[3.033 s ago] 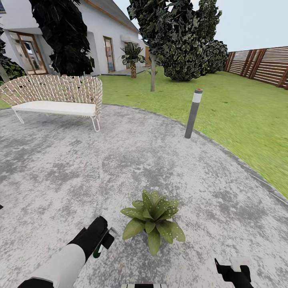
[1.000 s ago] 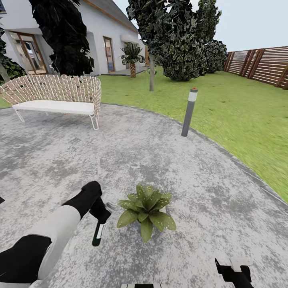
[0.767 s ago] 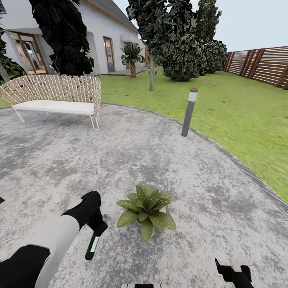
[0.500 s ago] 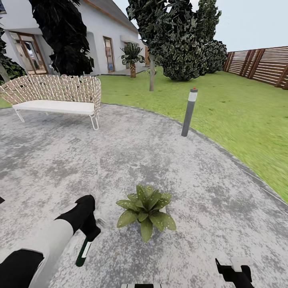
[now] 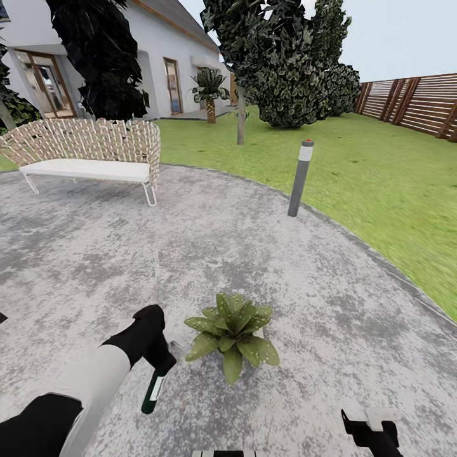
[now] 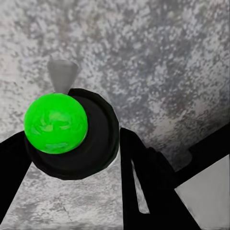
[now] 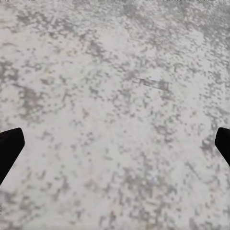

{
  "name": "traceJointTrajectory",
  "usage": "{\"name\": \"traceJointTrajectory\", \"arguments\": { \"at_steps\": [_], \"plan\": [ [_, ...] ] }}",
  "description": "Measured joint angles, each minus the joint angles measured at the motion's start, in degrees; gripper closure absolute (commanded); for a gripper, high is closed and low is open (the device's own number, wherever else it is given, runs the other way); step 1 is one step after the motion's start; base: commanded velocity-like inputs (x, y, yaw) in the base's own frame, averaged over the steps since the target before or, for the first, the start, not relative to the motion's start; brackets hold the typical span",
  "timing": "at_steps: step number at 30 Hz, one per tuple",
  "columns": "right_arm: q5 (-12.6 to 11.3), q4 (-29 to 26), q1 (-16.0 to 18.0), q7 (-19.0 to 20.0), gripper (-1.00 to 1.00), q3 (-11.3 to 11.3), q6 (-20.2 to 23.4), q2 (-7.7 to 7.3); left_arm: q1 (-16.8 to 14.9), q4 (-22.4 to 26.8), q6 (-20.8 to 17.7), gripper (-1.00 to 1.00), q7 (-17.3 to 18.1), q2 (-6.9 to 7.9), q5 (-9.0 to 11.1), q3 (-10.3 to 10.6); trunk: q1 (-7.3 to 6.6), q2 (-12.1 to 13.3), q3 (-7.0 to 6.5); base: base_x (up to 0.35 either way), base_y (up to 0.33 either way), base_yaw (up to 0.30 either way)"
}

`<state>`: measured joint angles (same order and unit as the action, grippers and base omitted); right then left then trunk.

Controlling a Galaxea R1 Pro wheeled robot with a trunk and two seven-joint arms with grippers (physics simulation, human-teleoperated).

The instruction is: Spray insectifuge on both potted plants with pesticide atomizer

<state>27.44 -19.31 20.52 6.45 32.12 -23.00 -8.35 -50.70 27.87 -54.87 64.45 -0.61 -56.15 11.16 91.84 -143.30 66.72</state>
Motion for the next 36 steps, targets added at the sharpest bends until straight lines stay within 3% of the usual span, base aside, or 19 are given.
{"name": "traceJointTrajectory", "arguments": {
  "at_steps": [1, 14, 21, 26, 32, 36],
  "plan": [
    [0.0, 0.0, 0.0, 0.0, -1.00, 0.0, -0.1, 0.04, 0.2, 0.0, 0.0, 1.00, 0.0, 1.11, -0.2, -0.4, 0.00, 0.0, 0.00, -0.016, -0.005, 0.212],
    [0.0, 0.0, 0.0, 0.0, -1.00, 0.0, 0.0, 0.06, 0.2, 0.2, -0.2, 1.00, -0.5, 0.90, 0.2, -0.2, 0.03, 0.0, 0.00, -0.237, -0.197, 0.087],
    [0.0, 0.0, 0.0, 0.0, -1.00, 0.0, 0.0, 0.06, 0.2, 0.3, -0.3, 1.00, -0.6, 0.75, 0.2, -0.2, 0.00, 0.0, 0.00, -0.047, -0.250, 0.074],
    [0.1, 0.1, 0.0, 0.0, -1.00, 0.0, 0.0, 0.15, -0.8, 0.4, -0.7, 1.00, -0.5, -0.29, 0.4, -0.1, 0.00, 0.0, 0.00, 0.009, -0.047, 0.039],
    [0.2, 0.2, 0.0, 0.1, -1.00, -0.1, -0.1, 0.22, -4.7, 2.0, -2.3, 1.00, -0.2, -2.94, 0.4, -0.3, -0.01, 0.0, -0.01, 0.000, -0.001, 0.001],
    [0.2, 0.2, 0.0, 0.0, -1.00, -0.1, -0.1, 0.24, -4.2, 1.2, -2.3, 1.00, -0.3, -2.59, 0.0, -0.2, -0.02, 0.0, 0.00, 0.104, 0.000, 0.000]
  ]
}}
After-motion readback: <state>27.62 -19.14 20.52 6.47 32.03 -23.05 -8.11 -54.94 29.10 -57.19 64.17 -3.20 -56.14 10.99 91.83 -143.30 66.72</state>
